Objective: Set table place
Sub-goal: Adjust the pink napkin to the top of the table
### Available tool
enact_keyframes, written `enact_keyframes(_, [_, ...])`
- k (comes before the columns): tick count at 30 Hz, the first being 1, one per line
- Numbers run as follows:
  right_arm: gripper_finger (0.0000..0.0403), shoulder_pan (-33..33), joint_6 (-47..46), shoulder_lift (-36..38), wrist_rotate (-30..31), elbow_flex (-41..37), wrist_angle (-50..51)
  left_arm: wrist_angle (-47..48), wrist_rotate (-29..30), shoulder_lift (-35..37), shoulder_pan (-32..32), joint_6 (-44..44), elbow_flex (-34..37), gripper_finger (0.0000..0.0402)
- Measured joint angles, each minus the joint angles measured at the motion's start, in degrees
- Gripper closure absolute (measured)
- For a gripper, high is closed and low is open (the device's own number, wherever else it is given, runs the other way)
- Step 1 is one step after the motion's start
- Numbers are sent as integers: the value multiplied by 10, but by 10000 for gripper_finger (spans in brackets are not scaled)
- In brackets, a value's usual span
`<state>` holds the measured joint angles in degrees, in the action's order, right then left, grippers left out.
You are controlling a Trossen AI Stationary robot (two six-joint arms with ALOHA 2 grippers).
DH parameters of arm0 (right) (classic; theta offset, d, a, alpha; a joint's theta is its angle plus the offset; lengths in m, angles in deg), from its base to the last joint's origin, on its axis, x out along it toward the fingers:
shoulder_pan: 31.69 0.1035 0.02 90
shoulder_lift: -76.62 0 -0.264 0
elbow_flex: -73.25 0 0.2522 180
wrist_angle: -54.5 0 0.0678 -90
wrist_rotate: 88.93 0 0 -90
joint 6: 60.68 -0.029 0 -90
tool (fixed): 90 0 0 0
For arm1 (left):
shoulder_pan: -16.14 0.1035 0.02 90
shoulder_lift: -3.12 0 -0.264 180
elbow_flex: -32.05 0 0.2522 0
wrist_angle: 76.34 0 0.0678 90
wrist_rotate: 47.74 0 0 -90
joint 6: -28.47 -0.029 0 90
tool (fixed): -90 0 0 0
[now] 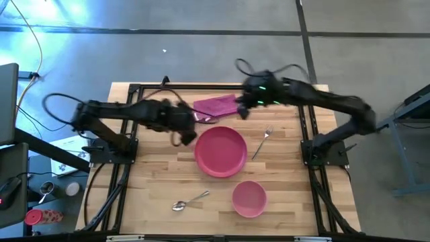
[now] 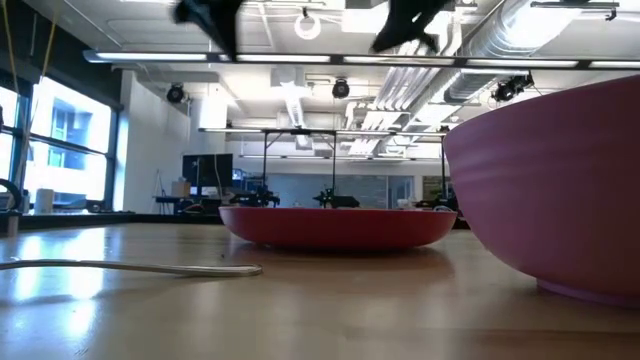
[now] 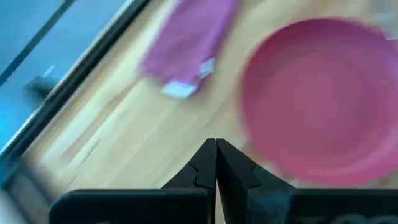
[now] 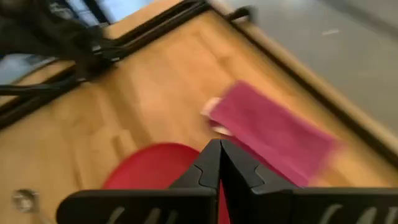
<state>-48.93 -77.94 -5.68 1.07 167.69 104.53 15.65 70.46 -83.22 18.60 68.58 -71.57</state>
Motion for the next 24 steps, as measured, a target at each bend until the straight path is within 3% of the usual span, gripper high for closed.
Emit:
enact_keyframes(4, [403,-36,7,-136,-85,5,-87,115,43,54,-27,103,0,401])
enact_keyframes(9, [403,-35,15,-308,-137,93,-75,113,65,119,-63,154,15,401])
enact_keyframes(14, [403,-26,40,-440,-129,231,-6,117,85,155,-83,193,42,401])
enact_keyframes(24, [403,-20,115,-640,-36,543,188,117,85,161,-82,208,80,401])
